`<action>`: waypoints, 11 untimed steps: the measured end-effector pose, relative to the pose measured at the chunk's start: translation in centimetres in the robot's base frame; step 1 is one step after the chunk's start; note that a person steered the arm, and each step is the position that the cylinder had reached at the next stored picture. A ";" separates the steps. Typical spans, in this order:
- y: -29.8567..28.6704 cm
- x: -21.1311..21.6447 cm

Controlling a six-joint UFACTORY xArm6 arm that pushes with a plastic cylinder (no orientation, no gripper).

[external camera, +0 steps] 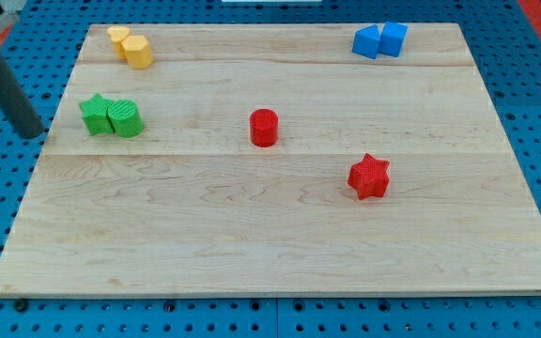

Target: Separate the green blocks from each other

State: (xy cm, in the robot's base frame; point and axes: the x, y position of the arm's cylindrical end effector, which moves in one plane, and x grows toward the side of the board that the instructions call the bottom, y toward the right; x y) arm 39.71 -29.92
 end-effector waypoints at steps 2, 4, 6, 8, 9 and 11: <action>3.4 -3.5; 6.6 4.2; 4.3 5.2; 5.7 0.2; 11.2 -0.5; 16.6 -0.6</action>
